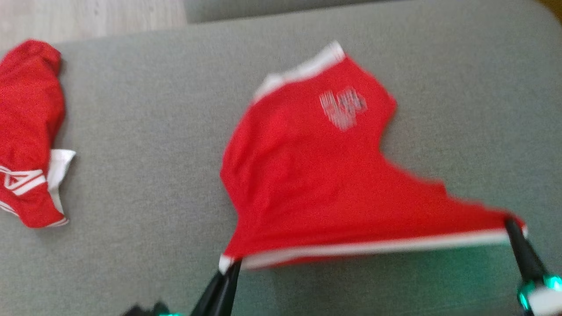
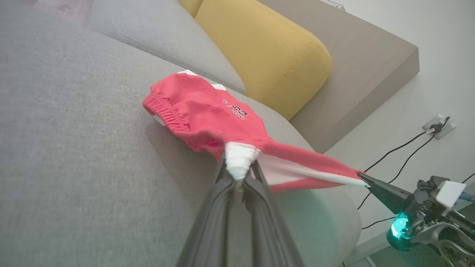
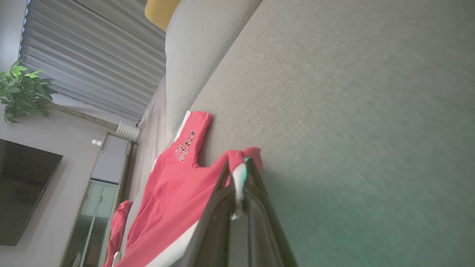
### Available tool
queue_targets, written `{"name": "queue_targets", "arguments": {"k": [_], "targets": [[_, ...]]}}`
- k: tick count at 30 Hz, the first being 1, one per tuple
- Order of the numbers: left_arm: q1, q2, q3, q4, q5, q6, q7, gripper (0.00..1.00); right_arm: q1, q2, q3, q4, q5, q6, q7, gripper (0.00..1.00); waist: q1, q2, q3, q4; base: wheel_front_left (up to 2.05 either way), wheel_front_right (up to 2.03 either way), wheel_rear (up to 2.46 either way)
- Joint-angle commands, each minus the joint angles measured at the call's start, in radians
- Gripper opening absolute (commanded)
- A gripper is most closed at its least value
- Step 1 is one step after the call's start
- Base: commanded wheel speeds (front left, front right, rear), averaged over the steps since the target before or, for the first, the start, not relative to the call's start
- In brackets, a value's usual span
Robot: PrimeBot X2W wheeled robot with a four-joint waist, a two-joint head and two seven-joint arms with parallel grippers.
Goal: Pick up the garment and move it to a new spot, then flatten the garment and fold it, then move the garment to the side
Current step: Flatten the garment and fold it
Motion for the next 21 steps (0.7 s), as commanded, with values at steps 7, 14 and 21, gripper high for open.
{"name": "queue_targets", "arguments": {"k": [7, 14, 21], "targets": [[-0.011, 0.025, 0.045, -0.113, -0.047, 0.02, 0.047, 0.0, -0.023, -0.028, -0.02, -0.117, -0.003, 0.006, 0.0, 0.0, 0.0004, -0.0001, 0.004, 0.034, 0.0, 0.0, 0.0], [-0.177, -0.039, 0.061, -0.101, -0.143, -0.002, 0.138, 0.0, -0.359, -0.028, -0.005, 0.031, -0.143, 0.006, 0.135, 0.0, 0.0004, -0.0001, 0.09, 0.103, 0.0, 0.0, 0.0], [-0.344, -0.111, 0.098, -0.023, -0.263, 0.018, 0.244, 0.0, -0.7, -0.028, -0.016, 0.258, -0.304, 0.006, 0.312, 0.0, 0.0004, -0.0001, 0.169, 0.178, 0.0, 0.0, 0.0]]}}
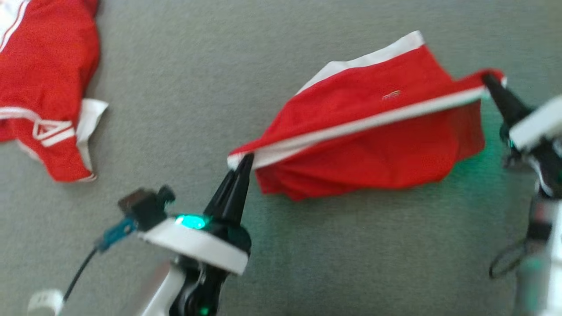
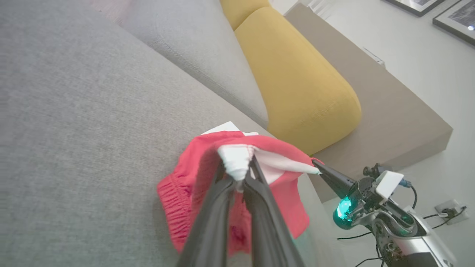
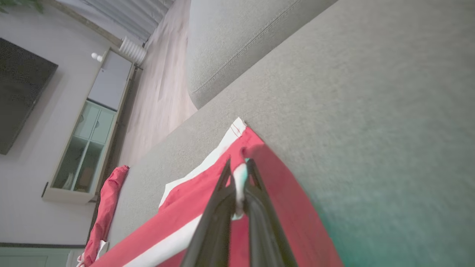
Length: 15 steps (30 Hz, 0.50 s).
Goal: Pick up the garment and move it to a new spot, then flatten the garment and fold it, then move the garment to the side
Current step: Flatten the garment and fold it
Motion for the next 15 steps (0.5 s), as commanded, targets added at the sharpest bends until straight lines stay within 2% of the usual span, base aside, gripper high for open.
{"name": "queue_targets", "arguments": {"k": [1, 7, 12, 13, 14, 15], "targets": [[-0.04, 0.002, 0.038, -0.017, -0.002, 0.003, 0.008, 0.0, -0.046, -0.011, 0.013, -0.016, -0.013, 0.007, 0.012, 0.0, -0.0002, 0.0, 0.034, 0.038, 0.0, 0.0, 0.0], [-0.143, -0.042, 0.028, 0.096, -0.007, 0.006, 0.038, 0.0, -0.224, -0.011, -0.009, 0.15, -0.122, 0.007, 0.028, 0.0, -0.0002, 0.0, 0.06, 0.08, 0.0, 0.0, 0.0], [-0.19, -0.076, 0.012, 0.174, -0.005, 0.0, 0.043, 0.0, -0.305, -0.011, -0.014, 0.236, -0.196, 0.007, 0.019, 0.0, -0.0002, 0.0, 0.074, 0.1, 0.0, 0.0, 0.0], [-0.197, -0.081, 0.011, 0.19, -0.005, 0.005, 0.044, 0.0, -0.315, -0.011, -0.006, 0.242, -0.205, 0.007, 0.014, 0.03, -0.0002, 0.0, 0.077, 0.101, 0.0, 0.0, 0.0], [-0.204, -0.087, 0.013, 0.203, -0.003, 0.012, 0.039, 0.13, -0.323, -0.011, 0.007, 0.242, -0.206, 0.007, 0.006, 1.0, -0.0002, 0.0, 0.081, 0.103, 0.0, 0.0, 0.0], [-0.212, -0.092, 0.015, 0.215, 0.001, 0.018, 0.033, 0.37, -0.328, -0.011, 0.014, 0.247, -0.192, 0.007, 0.001, 1.0, -0.0002, 0.0, 0.083, 0.104, 0.0, 0.0, 0.0]]}}
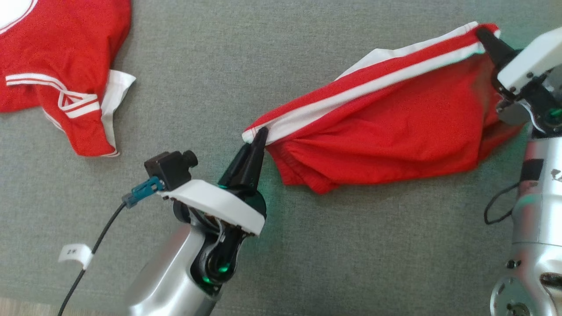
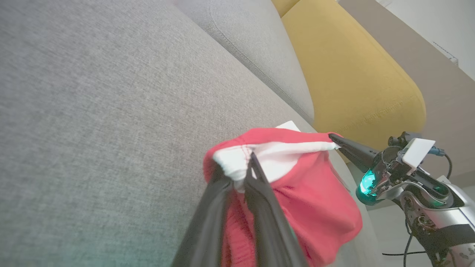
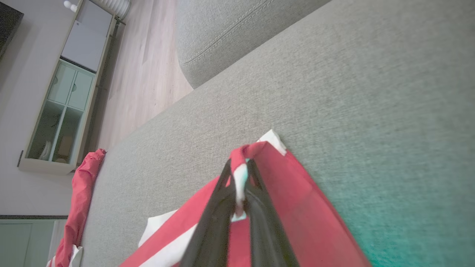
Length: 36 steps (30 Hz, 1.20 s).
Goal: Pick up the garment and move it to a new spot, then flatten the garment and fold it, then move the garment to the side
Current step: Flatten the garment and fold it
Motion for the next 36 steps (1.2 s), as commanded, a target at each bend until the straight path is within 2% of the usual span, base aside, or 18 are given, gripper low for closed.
{"name": "queue_targets", "arguments": {"k": [1, 2, 5, 10, 12, 14, 15, 17, 20, 23, 25, 30, 35, 36], "targets": [[-0.04, -0.001, 0.031, -0.011, 0.014, 0.007, -0.015, 0.66, -0.044, -0.002, 0.036, -0.03, 0.025, 0.007, -0.01, 1.0, -0.0001, 0.0, 0.005, 0.003, 0.0, 0.0, 0.0], [-0.044, -0.004, 0.03, -0.003, 0.016, 0.008, -0.019, 1.0, -0.044, -0.002, 0.051, -0.037, 0.025, 0.007, -0.017, 1.0, -0.0001, 0.0, 0.007, 0.003, 0.0, 0.0, 0.0], [-0.05, -0.003, 0.038, 0.017, 0.028, 0.022, -0.034, 1.0, -0.033, -0.002, 0.08, -0.074, 0.037, 0.007, -0.048, 1.0, -0.0001, 0.0, 0.009, -0.002, 0.0, 0.0, 0.0], [-0.023, 0.038, 0.027, 0.016, 0.1, 0.052, -0.078, 1.0, 0.034, -0.017, 0.147, -0.208, -0.005, 0.007, -0.088, 1.0, -0.0001, 0.0, -0.009, -0.026, 0.0, 0.0, 0.0], [-0.005, 0.069, 0.019, -0.009, 0.172, 0.072, -0.134, 1.0, 0.084, -0.071, 0.216, -0.282, -0.038, 0.007, -0.103, 1.0, -0.0001, 0.0, -0.019, -0.038, 0.0, 0.0, 0.0], [0.022, 0.101, 0.019, -0.037, 0.268, 0.115, -0.225, 1.0, 0.147, -0.142, 0.276, -0.331, -0.081, 0.007, -0.127, 1.0, -0.0001, 0.0, -0.035, -0.049, 0.0, 0.0, 0.0], [0.022, 0.101, 0.019, -0.037, 0.268, 0.115, -0.225, 1.0, 0.147, -0.142, 0.276, -0.331, -0.081, 0.007, -0.127, 1.0, -0.0001, 0.0, -0.035, -0.049, 0.0, 0.0, 0.0], [0.054, 0.126, 0.02, -0.067, 0.373, 0.176, -0.28, 1.0, 0.21, -0.225, 0.348, -0.355, -0.13, 0.007, -0.143, 1.0, -0.0001, 0.0, -0.045, -0.055, 0.0, 0.0, 0.0], [0.114, 0.119, 0.038, -0.119, 0.469, 0.233, -0.305, 1.0, 0.267, -0.295, 0.406, -0.347, -0.164, 0.007, -0.157, 1.0, -0.0001, 0.0, -0.046, -0.053, 0.0, 0.0, 0.0], [0.151, 0.102, 0.074, -0.185, 0.588, 0.26, -0.308, 1.0, 0.269, -0.322, 0.418, -0.305, -0.193, 0.007, -0.166, 1.0, -0.0001, 0.0, -0.035, -0.039, 0.0, 0.0, 0.0], [0.178, 0.075, 0.101, -0.223, 0.647, 0.26, -0.308, 1.0, 0.255, -0.322, 0.414, -0.265, -0.206, 0.007, -0.167, 1.0, -0.0001, 0.0, -0.026, -0.023, 0.0, 0.0, 0.0], [0.235, 0.019, 0.15, -0.237, 0.749, 0.218, -0.308, 1.0, 0.207, -0.309, 0.417, -0.147, -0.218, 0.007, -0.16, 1.0, -0.0001, 0.0, -0.017, 0.016, 0.0, 0.0, 0.0], [0.272, -0.021, 0.196, -0.226, 0.801, 0.169, -0.308, 1.0, 0.187, -0.246, 0.406, -0.015, -0.167, 0.007, -0.109, 1.0, -0.0001, 0.0, -0.032, 0.034, 0.0, 0.0, 0.0], [0.278, -0.028, 0.207, -0.225, 0.807, 0.161, -0.308, 1.0, 0.187, -0.234, 0.411, 0.0, -0.149, 0.007, -0.098, 0.44, -0.0001, 0.0, -0.036, 0.033, 0.0, 0.0, 0.0]]}}
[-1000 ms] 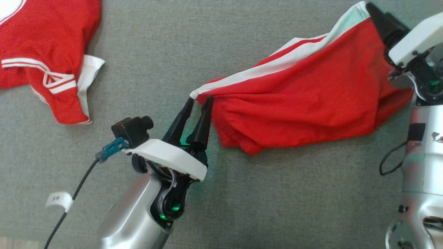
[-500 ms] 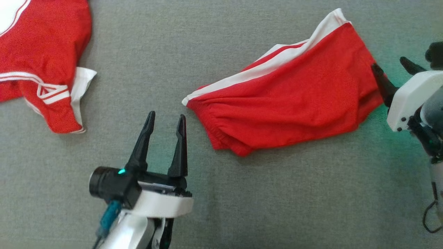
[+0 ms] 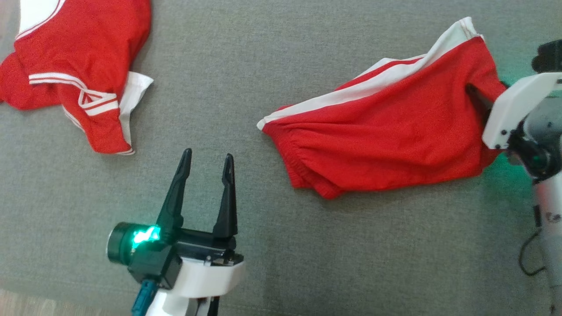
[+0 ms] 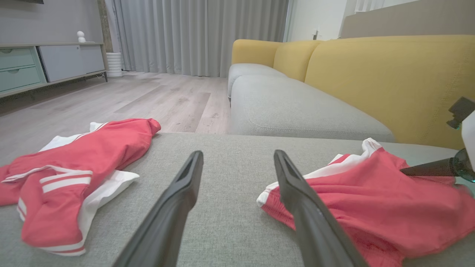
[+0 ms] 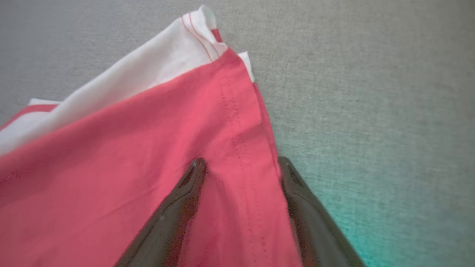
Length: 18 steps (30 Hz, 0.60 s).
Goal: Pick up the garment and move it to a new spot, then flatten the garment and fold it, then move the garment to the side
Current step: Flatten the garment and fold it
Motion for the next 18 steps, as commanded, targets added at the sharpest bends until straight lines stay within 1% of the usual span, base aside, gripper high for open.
{"name": "queue_targets", "arguments": {"k": [1, 4, 5, 6, 9, 12, 15, 18], "targets": [[0.003, -0.005, 0.043, -0.028, 0.011, -0.007, -0.005, 1.0, 0.025, 0.027, 0.032, 0.002, 0.019, 0.007, 0.018, 0.0, 0.0001, 0.0, -0.006, -0.005, 0.0, 0.0, 0.0], [0.022, -0.016, 0.076, -0.022, 0.027, -0.026, -0.005, 1.0, 0.026, 0.052, 0.033, 0.013, 0.068, 0.007, 0.013, 0.0, 0.0001, 0.0, -0.023, -0.033, 0.0, 0.0, 0.0], [0.029, -0.018, 0.088, -0.017, 0.032, -0.033, -0.005, 1.0, 0.027, 0.059, 0.028, 0.014, 0.084, 0.007, 0.006, 0.0, 0.0001, 0.0, -0.032, -0.049, 0.0, 0.0, 0.0], [0.045, -0.022, 0.113, -0.008, 0.039, -0.045, -0.005, 1.0, 0.03, 0.063, 0.011, 0.015, 0.112, 0.007, -0.004, 0.0, 0.0001, 0.0, -0.05, -0.081, 0.0, 0.0, 0.0], [0.071, -0.025, 0.15, 0.01, 0.044, -0.065, -0.005, 1.0, 0.046, 0.039, -0.037, 0.022, 0.129, 0.007, -0.021, 0.0, 0.0001, 0.0, -0.079, -0.128, 0.0, 0.0, 0.0], [0.096, -0.029, 0.179, 0.029, 0.047, -0.088, -0.005, 1.0, 0.062, 0.0, -0.125, 0.039, 0.134, 0.007, -0.042, 0.0, 0.0001, 0.0, -0.102, -0.161, 0.0, 0.0, 0.0], [0.115, -0.032, 0.199, 0.039, 0.049, -0.11, -0.005, 1.0, 0.066, -0.036, -0.223, 0.052, 0.119, 0.007, -0.068, 0.0, 0.0001, 0.0, -0.114, -0.182, 0.0, 0.0, 0.0], [0.129, -0.035, 0.211, 0.047, 0.051, -0.126, -0.005, 1.0, 0.065, -0.048, -0.293, 0.054, 0.091, 0.007, -0.086, 0.0, 0.0001, 0.0, -0.124, -0.195, 0.0, 0.0, 0.0]]}}
